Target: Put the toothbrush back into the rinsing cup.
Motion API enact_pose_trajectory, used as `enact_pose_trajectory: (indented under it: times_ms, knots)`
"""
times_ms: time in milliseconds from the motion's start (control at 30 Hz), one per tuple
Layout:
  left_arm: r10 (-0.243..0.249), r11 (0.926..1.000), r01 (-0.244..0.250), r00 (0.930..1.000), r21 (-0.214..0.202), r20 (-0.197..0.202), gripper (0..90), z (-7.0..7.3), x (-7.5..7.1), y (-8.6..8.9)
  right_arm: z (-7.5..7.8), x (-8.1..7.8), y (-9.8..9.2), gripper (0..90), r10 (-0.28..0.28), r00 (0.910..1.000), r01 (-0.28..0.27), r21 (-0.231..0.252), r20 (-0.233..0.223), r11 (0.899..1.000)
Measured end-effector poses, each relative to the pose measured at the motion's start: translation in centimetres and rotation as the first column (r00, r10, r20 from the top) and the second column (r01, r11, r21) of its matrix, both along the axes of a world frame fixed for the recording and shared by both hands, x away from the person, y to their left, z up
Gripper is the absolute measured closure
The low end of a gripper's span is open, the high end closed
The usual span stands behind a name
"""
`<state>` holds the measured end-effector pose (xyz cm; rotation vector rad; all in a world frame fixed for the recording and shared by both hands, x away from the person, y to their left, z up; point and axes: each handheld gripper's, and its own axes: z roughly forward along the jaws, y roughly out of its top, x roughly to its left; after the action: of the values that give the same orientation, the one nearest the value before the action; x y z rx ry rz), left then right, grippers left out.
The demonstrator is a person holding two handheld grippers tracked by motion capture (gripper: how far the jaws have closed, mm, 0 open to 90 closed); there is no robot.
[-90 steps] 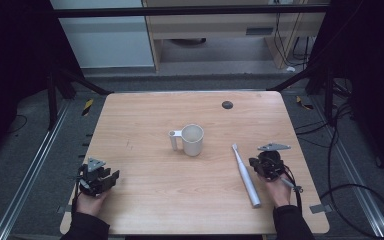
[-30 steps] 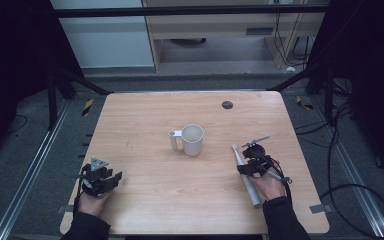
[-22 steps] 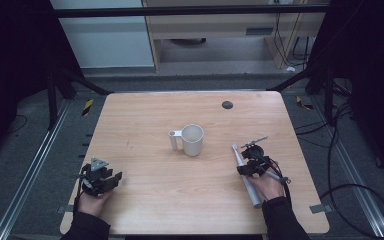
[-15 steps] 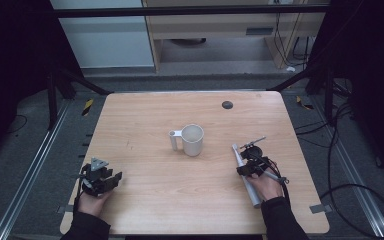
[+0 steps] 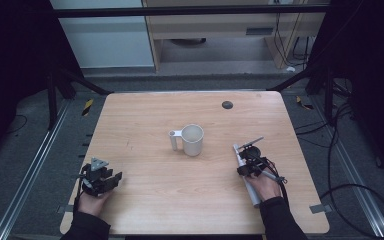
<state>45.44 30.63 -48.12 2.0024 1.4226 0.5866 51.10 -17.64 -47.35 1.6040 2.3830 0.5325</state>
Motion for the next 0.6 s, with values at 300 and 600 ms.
enact_pose_trajectory:
  times_ms: [300,600]
  knots:
    - [-0.001,1.0,0.001,1.0,0.001,-0.003,56.6,0.0,0.0,0.0,0.2,0.2,0.5,67.6,-0.032,0.9993,0.032,-0.019,-0.018,0.999]
    - [-0.001,1.0,0.001,1.0,-0.001,-0.002,56.8,0.0,0.0,0.0,2.2,-0.5,-0.3,67.7,-0.039,0.9989,0.038,0.037,0.024,0.999]
